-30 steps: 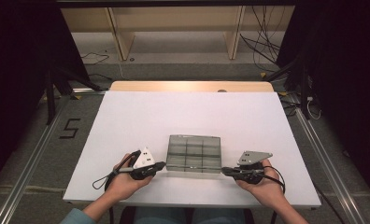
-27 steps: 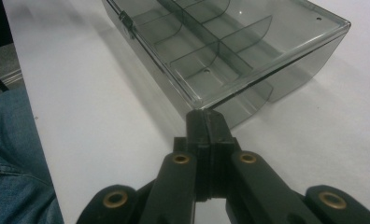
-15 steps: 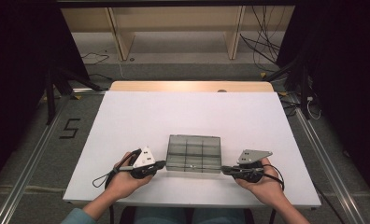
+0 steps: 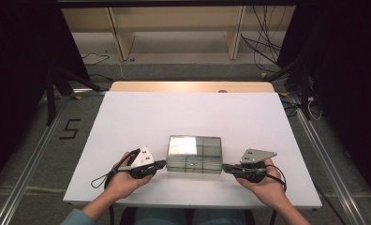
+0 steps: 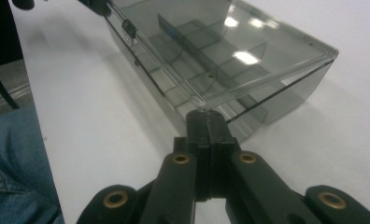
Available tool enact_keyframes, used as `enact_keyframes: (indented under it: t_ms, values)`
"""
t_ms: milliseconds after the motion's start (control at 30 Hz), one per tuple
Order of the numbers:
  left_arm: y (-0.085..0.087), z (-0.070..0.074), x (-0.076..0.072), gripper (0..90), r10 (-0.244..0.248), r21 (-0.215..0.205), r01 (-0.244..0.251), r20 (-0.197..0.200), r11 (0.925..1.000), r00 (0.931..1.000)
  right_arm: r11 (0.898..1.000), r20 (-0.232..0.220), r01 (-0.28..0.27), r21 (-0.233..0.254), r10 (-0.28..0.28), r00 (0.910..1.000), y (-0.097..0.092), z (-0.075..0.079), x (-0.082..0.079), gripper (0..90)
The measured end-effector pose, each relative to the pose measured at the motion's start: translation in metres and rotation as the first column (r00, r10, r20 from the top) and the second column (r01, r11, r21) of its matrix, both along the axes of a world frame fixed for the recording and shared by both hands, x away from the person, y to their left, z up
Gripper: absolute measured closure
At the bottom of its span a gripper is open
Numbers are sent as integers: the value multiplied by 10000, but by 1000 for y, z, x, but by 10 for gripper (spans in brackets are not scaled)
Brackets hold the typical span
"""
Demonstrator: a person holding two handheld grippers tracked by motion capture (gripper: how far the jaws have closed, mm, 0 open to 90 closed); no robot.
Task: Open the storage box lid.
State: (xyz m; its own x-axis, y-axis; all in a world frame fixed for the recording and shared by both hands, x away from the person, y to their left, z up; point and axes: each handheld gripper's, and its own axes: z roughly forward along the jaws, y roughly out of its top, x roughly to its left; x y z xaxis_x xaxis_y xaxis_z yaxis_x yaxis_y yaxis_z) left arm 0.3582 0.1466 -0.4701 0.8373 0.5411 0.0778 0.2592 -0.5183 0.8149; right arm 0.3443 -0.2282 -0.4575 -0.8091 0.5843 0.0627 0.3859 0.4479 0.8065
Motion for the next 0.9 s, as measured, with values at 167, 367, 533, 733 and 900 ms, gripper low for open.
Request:
enact_keyframes:
  t_ms: [167,367,533,733,900]
  values:
    - [-2,2,-1,895,37,-363,-37,-3,9993,10000,9996,137,124,254,-128,9998,0,3,0,900]
    - [-6,6,1,896,49,-615,-36,214,9981,9998,9983,291,262,522,-277,9992,-1,7,0,900]
    - [-10,8,3,896,117,-816,-86,370,9966,9992,9975,315,339,617,-359,9989,-2,6,1,900]
    - [-11,10,5,896,236,-908,-186,534,9957,9983,9965,508,659,522,-685,9964,-1,5,3,801]
    - [-11,11,5,895,326,-843,-261,762,9961,9966,9937,1163,1088,258,-1111,9870,2,5,6,623]
